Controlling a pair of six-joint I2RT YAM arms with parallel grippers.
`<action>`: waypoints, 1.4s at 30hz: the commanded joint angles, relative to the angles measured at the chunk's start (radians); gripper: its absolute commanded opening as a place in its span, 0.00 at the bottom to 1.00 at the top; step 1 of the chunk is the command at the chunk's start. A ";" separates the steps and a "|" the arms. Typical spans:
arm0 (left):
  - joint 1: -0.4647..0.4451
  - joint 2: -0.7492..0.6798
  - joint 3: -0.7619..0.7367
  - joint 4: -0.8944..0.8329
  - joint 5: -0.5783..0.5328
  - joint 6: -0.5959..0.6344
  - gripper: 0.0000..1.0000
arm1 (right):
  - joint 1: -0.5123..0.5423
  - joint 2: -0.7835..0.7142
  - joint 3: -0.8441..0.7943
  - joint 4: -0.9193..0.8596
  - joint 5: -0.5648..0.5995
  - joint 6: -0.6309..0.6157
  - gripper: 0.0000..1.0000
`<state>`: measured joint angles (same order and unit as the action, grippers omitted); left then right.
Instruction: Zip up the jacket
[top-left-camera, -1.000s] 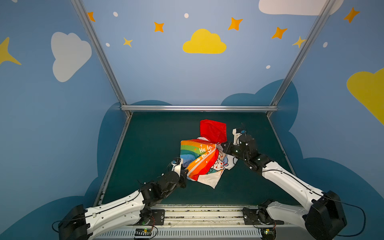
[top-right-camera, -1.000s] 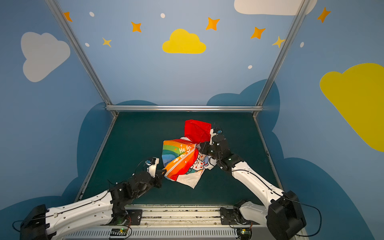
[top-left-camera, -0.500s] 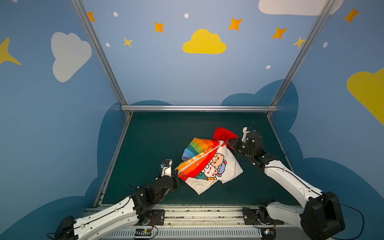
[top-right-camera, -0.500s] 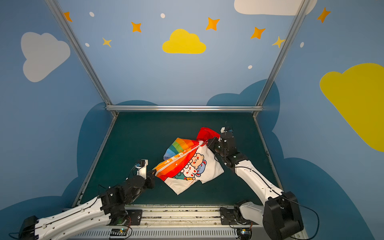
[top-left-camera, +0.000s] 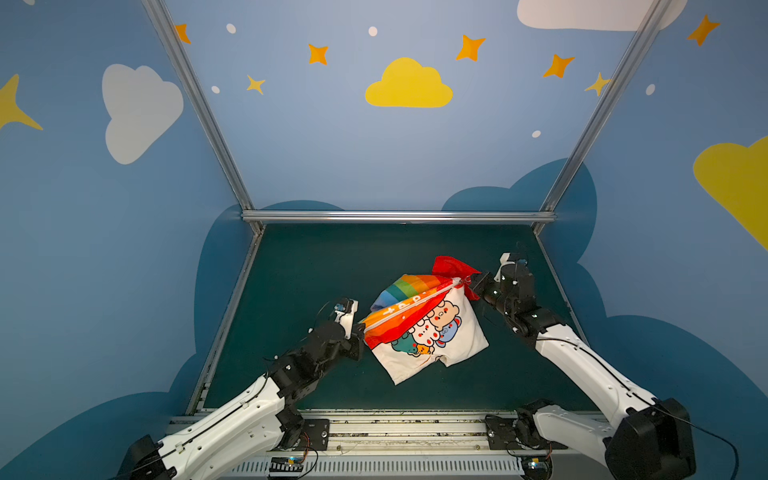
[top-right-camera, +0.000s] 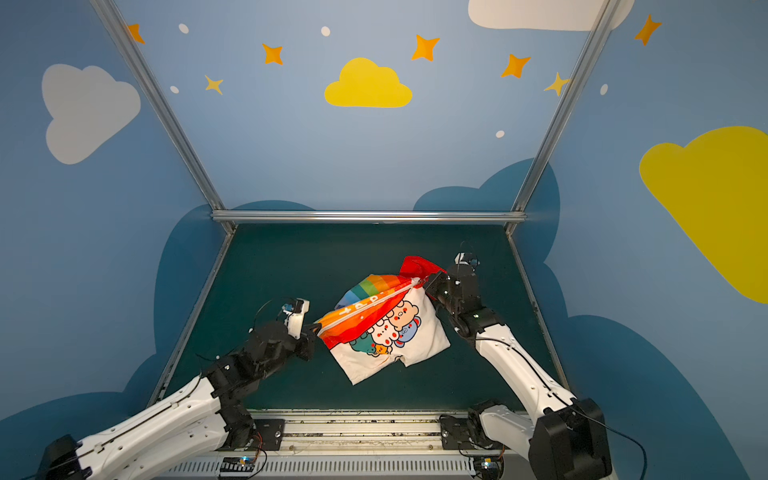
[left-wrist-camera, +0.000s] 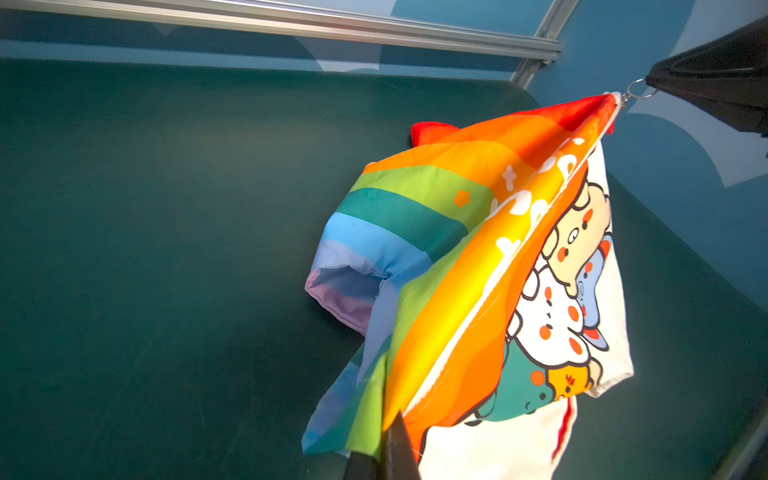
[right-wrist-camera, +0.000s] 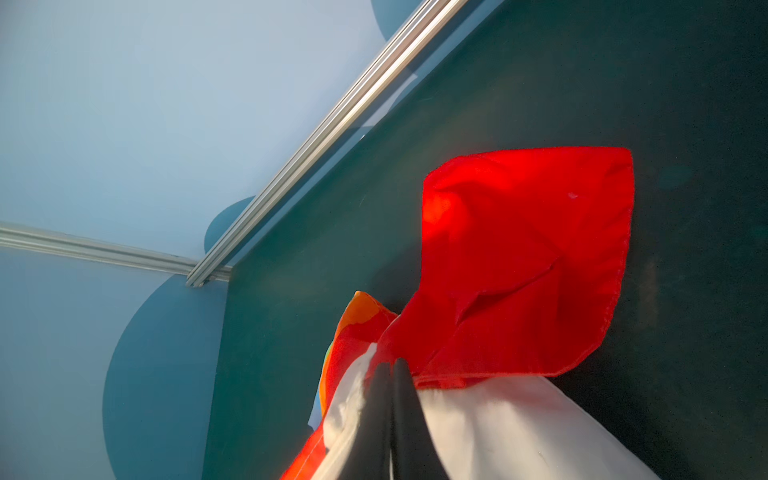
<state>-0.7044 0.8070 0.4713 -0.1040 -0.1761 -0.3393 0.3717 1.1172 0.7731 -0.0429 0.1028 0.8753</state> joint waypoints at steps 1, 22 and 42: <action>0.071 0.093 0.049 -0.061 0.160 0.112 0.03 | -0.022 -0.031 -0.007 -0.079 0.165 0.018 0.00; 0.243 0.612 0.392 -0.122 0.332 0.309 0.63 | -0.075 -0.110 -0.161 -0.049 0.218 -0.095 0.70; 0.431 0.023 -0.176 0.484 -0.327 0.320 0.99 | -0.163 0.082 -0.308 0.449 0.383 -0.767 0.86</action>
<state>-0.3260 0.8490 0.3386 0.2119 -0.4400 -0.0460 0.2115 1.1336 0.4858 0.2401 0.4461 0.2222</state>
